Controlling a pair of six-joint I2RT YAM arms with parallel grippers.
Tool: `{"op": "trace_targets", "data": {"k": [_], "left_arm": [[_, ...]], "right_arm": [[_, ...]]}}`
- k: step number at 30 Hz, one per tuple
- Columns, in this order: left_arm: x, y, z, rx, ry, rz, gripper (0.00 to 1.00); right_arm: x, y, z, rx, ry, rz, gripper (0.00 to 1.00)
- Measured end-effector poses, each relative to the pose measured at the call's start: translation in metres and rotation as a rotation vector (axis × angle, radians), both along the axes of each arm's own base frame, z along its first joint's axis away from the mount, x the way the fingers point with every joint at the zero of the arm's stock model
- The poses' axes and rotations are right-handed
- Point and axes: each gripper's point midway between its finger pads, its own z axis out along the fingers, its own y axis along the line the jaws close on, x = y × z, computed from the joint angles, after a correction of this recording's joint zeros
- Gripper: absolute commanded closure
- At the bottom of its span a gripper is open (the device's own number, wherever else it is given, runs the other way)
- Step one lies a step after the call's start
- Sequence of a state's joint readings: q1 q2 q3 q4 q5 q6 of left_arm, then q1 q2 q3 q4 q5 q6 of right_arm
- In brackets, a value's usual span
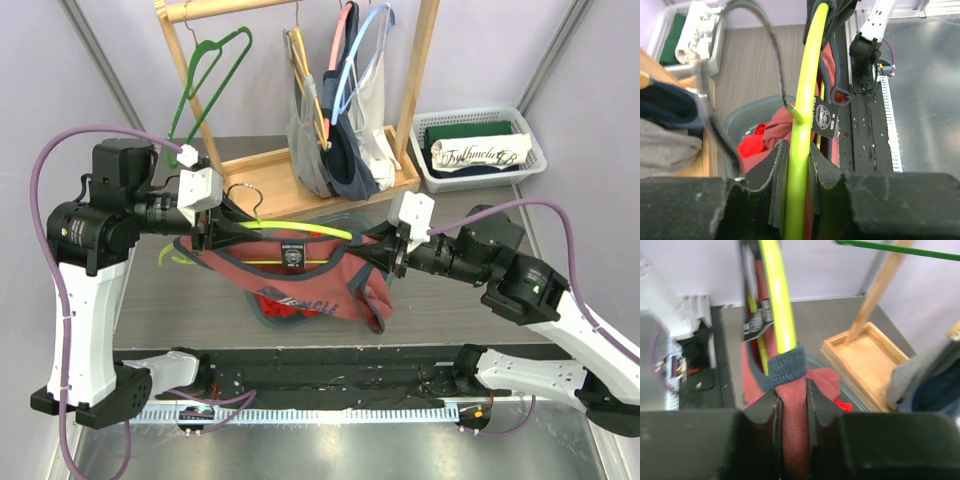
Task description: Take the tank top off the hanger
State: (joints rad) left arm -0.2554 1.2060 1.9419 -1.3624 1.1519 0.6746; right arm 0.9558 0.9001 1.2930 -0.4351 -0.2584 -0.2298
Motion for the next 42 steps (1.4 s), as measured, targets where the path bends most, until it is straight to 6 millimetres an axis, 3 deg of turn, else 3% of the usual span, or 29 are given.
{"op": "trace_targets", "data": {"k": [1,6,9,13,19,25,32,37,42], "left_arm": [[0.001,0.001,-0.001,0.005,0.009,0.011,1.00],[0.014,0.006,-0.006,0.034,0.070,0.123,1.00],[0.030,0.011,-0.003,0.043,0.060,0.212,1.00],[0.052,0.014,0.010,0.043,0.020,0.297,1.00],[0.078,0.012,0.037,0.010,-0.053,0.336,1.00],[0.075,0.009,0.038,0.004,-0.044,0.310,1.00],[0.072,0.009,0.037,0.006,-0.039,0.300,1.00],[0.068,0.010,0.035,0.012,-0.036,0.301,1.00],[0.065,0.011,0.034,0.019,-0.039,0.293,1.00]], "right_arm": [[0.004,0.000,-0.002,0.012,0.002,-0.023,0.59],[0.043,-0.012,0.005,0.078,0.004,-0.239,0.29],[0.054,-0.018,0.012,0.107,0.001,-0.314,0.20],[0.063,-0.025,0.026,0.144,-0.009,-0.379,0.17],[0.058,-0.041,0.040,0.220,0.007,-0.412,0.19],[0.050,-0.046,0.036,0.316,0.076,-0.409,0.26],[0.066,-0.012,0.035,0.429,0.189,-0.380,0.33],[0.078,0.013,0.020,0.424,0.252,-0.365,0.39],[0.074,0.016,0.030,0.465,0.263,-0.328,0.62]]}}
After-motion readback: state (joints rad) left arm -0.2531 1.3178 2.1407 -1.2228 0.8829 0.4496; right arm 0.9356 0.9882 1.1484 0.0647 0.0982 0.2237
